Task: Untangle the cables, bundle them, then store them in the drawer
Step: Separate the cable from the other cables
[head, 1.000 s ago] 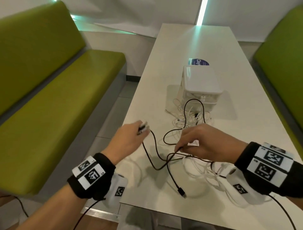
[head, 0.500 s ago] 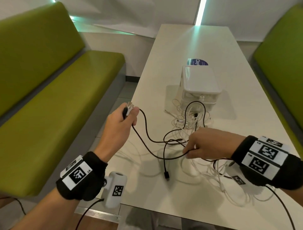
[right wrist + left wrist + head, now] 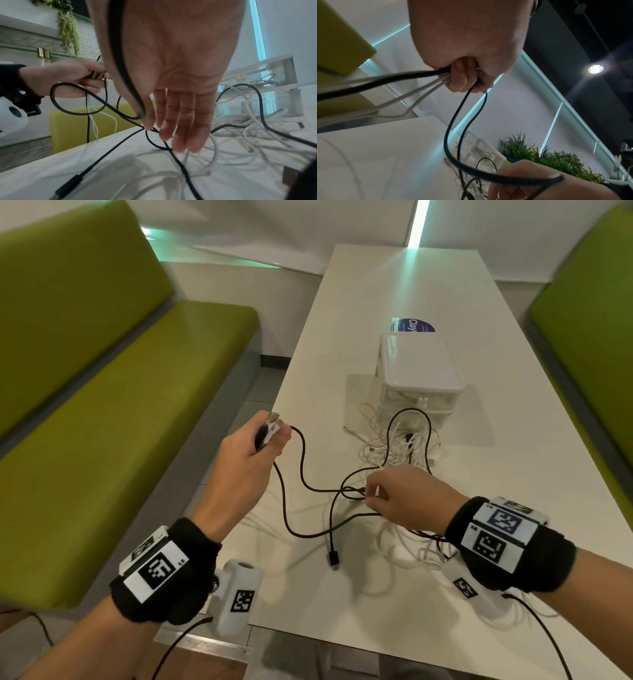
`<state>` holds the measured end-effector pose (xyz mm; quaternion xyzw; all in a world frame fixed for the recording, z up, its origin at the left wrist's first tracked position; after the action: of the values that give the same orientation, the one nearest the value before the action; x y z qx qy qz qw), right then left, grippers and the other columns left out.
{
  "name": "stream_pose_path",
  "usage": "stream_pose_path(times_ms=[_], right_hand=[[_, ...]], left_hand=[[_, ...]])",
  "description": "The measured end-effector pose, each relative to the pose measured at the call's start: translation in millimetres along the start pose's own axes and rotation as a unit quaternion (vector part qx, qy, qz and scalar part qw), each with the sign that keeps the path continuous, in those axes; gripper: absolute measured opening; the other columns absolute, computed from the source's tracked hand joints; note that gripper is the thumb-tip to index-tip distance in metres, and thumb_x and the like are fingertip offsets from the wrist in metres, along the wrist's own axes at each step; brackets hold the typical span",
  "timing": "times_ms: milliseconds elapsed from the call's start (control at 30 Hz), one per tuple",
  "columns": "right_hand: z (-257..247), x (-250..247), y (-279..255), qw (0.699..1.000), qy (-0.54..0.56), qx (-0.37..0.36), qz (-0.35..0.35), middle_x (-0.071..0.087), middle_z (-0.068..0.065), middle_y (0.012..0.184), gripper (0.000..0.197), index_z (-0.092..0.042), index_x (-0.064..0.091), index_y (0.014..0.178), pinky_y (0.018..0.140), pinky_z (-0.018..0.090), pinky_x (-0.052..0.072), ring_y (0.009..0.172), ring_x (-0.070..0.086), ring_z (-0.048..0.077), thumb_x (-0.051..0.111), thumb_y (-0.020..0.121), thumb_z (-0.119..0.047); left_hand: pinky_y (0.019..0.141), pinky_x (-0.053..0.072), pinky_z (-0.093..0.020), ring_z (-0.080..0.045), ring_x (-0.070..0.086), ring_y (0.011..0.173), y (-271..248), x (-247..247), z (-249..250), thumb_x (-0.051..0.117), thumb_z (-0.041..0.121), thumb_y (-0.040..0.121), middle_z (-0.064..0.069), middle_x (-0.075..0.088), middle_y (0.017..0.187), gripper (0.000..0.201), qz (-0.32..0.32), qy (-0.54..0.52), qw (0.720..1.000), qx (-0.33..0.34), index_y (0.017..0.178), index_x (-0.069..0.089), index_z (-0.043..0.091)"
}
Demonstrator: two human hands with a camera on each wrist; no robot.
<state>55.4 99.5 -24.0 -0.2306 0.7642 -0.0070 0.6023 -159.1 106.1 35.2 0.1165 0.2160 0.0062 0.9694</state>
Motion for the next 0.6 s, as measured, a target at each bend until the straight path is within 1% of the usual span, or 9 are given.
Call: stream_pose_path(times_ms=[33, 100, 200, 267, 333, 400, 500, 567, 600], right_hand=[[1.4, -1.0, 0.4, 1.000, 0.011, 0.006, 0.013, 0.061, -0.004, 0.087, 0.021, -0.023, 0.060, 0.109, 0.071, 0.028, 0.042, 0.082, 0.054, 0.016, 0.054, 0.094, -0.035], [1.6, 0.0, 1.4, 0.999, 0.034, 0.000, 0.029, 0.062, -0.003, 0.089, 0.036, -0.027, 0.051, 0.124, 0.074, 0.029, 0.044, 0.085, 0.056, 0.017, 0.058, 0.092, -0.041], [-10.1, 5.5, 3.1, 0.997, 0.054, -0.047, 0.011, 0.062, -0.007, 0.086, 0.055, -0.041, 0.039, 0.140, 0.076, 0.027, 0.039, 0.084, 0.054, 0.013, 0.060, 0.090, -0.046], [-18.1, 8.5, 4.2, 0.994, 0.085, -0.067, -0.002, 0.057, -0.014, 0.076, 0.042, -0.042, 0.052, 0.131, 0.072, 0.024, 0.037, 0.074, 0.051, 0.006, 0.060, 0.090, -0.045], [-23.6, 5.6, 5.0, 0.991, 0.097, -0.086, 0.016, 0.052, -0.015, 0.068, 0.018, -0.031, 0.066, 0.108, 0.064, 0.020, 0.034, 0.065, 0.048, -0.001, 0.059, 0.093, -0.037], [-23.4, 1.1, 5.7, 0.991, 0.086, -0.093, 0.036, 0.052, -0.014, 0.067, 0.014, -0.021, 0.065, 0.095, 0.061, 0.021, 0.034, 0.061, 0.046, -0.001, 0.054, 0.095, -0.029], [-14.2, -5.2, 6.2, 0.993, 0.073, -0.080, 0.045, 0.062, -0.006, 0.079, 0.014, -0.019, 0.062, 0.094, 0.068, 0.029, 0.042, 0.070, 0.053, 0.012, 0.050, 0.097, -0.025], [-9.1, -3.8, 4.7, 0.995, 0.068, -0.073, 0.015, 0.062, -0.008, 0.084, 0.014, -0.025, 0.060, 0.106, 0.073, 0.030, 0.045, 0.077, 0.055, 0.013, 0.053, 0.096, -0.031], [-6.8, -0.3, 3.7, 0.996, 0.060, -0.068, -0.006, 0.059, -0.010, 0.085, 0.021, -0.030, 0.057, 0.114, 0.076, 0.029, 0.045, 0.080, 0.055, 0.012, 0.054, 0.095, -0.036]], left_hand=[[0.049, 0.026, -0.023, -0.009, 0.030, 0.053, -0.4, 0.7, 0.4, 0.052, 0.032, 0.098, 0.004, 0.042, 0.067, 0.026, -0.002, -0.007, 1.000, -0.001, 0.082, 0.053, 0.011], [0.049, 0.027, -0.020, -0.008, 0.032, 0.053, -2.4, 2.3, 2.4, 0.052, 0.029, 0.098, 0.009, 0.042, 0.065, 0.022, -0.010, -0.028, 1.000, 0.003, 0.083, 0.056, 0.013], [0.048, 0.026, -0.013, -0.007, 0.034, 0.050, -6.9, 7.3, 6.2, 0.051, 0.024, 0.099, 0.014, 0.044, 0.060, 0.019, -0.042, -0.053, 0.998, 0.014, 0.083, 0.059, 0.016], [0.048, 0.027, -0.012, -0.006, 0.036, 0.048, -9.3, 9.5, 8.0, 0.051, 0.022, 0.098, 0.016, 0.047, 0.058, 0.018, -0.056, -0.059, 0.997, 0.020, 0.084, 0.059, 0.014], [0.048, 0.027, -0.010, -0.005, 0.036, 0.048, -10.4, 8.9, 8.5, 0.051, 0.024, 0.098, 0.016, 0.047, 0.058, 0.019, -0.055, -0.062, 0.996, 0.022, 0.085, 0.060, 0.014], [0.047, 0.027, -0.010, -0.005, 0.036, 0.048, -9.5, 5.9, 7.3, 0.051, 0.031, 0.096, 0.015, 0.047, 0.061, 0.022, -0.044, -0.061, 0.997, 0.021, 0.087, 0.062, 0.014], [0.046, 0.027, -0.010, -0.005, 0.037, 0.048, -6.2, 1.3, 3.6, 0.051, 0.031, 0.098, 0.011, 0.047, 0.065, 0.022, -0.023, -0.047, 0.998, 0.017, 0.089, 0.064, 0.016], [0.046, 0.026, -0.011, -0.005, 0.036, 0.048, -5.5, 0.8, 2.7, 0.051, 0.029, 0.099, 0.011, 0.049, 0.065, 0.021, -0.016, -0.048, 0.999, 0.017, 0.089, 0.064, 0.017], [0.045, 0.026, -0.012, -0.006, 0.036, 0.048, -5.7, 1.6, 3.1, 0.051, 0.030, 0.098, 0.011, 0.049, 0.065, 0.021, -0.014, -0.048, 0.999, 0.019, 0.088, 0.064, 0.018]])
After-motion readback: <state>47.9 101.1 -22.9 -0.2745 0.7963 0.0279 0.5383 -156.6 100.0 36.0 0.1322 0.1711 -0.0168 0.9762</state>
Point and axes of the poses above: each hand's wrist, its own y-axis towards the middle knuckle, its own x-axis out of the palm, z = x × y, the point moved 6 cm from there along y, towards the middle knuckle
